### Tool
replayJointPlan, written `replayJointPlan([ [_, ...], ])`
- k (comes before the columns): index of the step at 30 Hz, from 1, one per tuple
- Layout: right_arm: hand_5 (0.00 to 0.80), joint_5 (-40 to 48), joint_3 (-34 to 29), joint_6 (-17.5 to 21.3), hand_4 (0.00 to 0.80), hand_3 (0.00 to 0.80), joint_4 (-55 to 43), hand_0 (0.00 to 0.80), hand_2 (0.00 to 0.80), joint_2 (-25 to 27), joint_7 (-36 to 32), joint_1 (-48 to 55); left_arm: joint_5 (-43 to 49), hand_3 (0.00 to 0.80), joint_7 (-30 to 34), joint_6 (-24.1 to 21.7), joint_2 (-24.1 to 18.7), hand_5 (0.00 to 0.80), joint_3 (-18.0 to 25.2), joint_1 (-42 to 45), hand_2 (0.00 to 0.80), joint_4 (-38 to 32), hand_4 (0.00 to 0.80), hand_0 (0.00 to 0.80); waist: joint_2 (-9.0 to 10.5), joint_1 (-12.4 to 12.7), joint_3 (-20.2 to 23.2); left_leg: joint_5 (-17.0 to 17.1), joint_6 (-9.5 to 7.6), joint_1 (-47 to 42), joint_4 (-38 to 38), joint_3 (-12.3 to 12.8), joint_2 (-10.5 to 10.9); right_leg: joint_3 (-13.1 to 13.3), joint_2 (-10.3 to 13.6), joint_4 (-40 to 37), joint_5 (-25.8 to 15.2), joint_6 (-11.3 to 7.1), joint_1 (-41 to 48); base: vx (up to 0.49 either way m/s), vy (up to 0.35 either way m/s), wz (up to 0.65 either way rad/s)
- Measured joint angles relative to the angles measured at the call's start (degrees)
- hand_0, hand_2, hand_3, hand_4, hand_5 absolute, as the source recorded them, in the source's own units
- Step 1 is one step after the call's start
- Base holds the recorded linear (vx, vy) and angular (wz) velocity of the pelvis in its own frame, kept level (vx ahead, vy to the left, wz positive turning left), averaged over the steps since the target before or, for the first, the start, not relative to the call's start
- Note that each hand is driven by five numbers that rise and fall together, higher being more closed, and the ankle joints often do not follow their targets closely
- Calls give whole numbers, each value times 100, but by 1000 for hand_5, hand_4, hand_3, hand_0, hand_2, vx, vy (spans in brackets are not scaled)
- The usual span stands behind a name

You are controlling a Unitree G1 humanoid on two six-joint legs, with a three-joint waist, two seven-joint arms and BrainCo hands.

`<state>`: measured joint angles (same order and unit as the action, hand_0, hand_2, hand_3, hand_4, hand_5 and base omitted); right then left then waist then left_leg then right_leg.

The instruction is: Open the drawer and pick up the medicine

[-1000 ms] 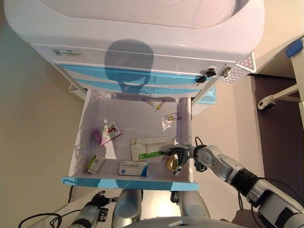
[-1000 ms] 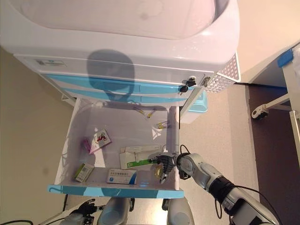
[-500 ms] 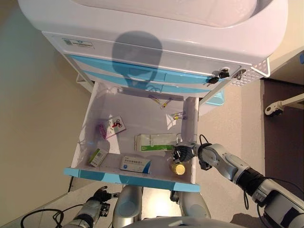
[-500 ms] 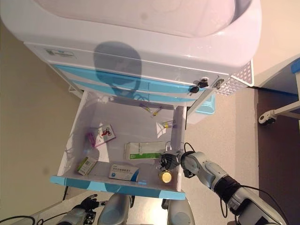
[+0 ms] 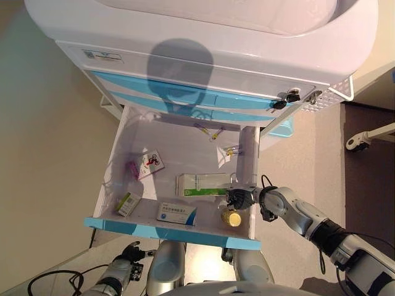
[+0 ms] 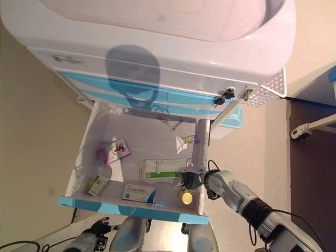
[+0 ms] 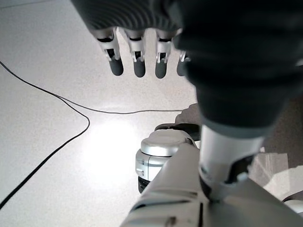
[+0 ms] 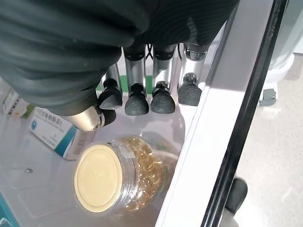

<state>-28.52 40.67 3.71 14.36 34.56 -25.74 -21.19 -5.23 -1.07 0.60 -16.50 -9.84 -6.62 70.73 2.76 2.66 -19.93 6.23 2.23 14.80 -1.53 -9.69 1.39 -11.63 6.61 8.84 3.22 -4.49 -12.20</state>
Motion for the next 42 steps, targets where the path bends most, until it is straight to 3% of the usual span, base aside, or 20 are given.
replayJointPlan([
  [18, 0, 409, 83, -25, 0, 0, 236, 0, 0, -165, -45, -80, 0, 0, -7, -20, -6, 0, -21, -15, 0, 1, 0, 0, 10, 0, -4, -3, 9, -9, -13, -6, -8, 7, 5, 129, 68, 18, -41, 0, 0, 0],
  [31, 0, 386, 881, -61, 0, 0, 860, 0, 0, -463, -393, -649, 0, 0, 1, -62, -52, 0, -144, -34, 0, -1, 0, 0, 22, 8, -10, -5, 17, -15, -51, -6, -16, 15, -4, 168, 70, 22, -39, 0, 0, 0],
  [37, 0, 319, 961, -46, 0, 0, 982, 0, 0, -490, -453, -737, 0, 0, 3, -97, -50, 0, -149, -39, 0, -1, 0, 0, 22, 87, -10, -17, 34, -10, -74, -9, -27, 17, -11, 217, 80, 34, -55, 0, 0, 0],
  [42, 0, 155, 1224, 122, 0, 0, 1278, 0, 0, -575, -526, -1084, 0, 0, 8, -103, -68, 0, -249, -53, 0, -1, 0, 0, 23, 139, -10, -22, 68, 1, -75, -30, -38, 17, -10, 375, 148, 65, -136, 0, 0, 0],
])
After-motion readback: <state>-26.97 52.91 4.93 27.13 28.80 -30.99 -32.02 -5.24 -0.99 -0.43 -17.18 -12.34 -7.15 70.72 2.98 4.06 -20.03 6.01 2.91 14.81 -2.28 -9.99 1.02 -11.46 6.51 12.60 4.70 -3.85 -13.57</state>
